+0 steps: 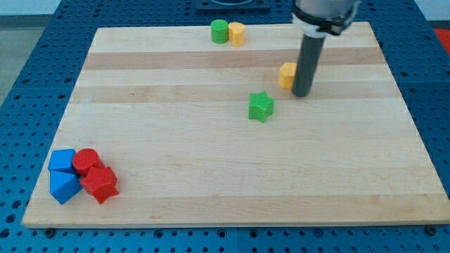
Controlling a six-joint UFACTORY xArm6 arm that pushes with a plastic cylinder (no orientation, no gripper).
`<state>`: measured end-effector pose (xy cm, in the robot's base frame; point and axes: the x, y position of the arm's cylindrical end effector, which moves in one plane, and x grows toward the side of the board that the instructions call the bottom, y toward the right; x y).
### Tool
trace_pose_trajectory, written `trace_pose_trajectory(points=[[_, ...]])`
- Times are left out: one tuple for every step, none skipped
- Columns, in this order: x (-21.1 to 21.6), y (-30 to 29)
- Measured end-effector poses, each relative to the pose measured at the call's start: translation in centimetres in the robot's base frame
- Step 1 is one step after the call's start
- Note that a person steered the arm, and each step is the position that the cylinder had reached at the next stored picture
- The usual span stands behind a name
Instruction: Move the yellow hexagon right to the yellow heart
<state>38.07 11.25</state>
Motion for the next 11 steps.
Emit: trace_pose_trajectory(points=[[-5.2,0.4],[-10.4,0.5],[-8.9,1.2],[-5.2,1.1],[-4.7,-2.4],[-7.1,-3.7],[-9.2,-3.7],[-9.0,-3.7],[-9.6,-3.7],[-11.8,-3.7],[-12.9,-3.7]])
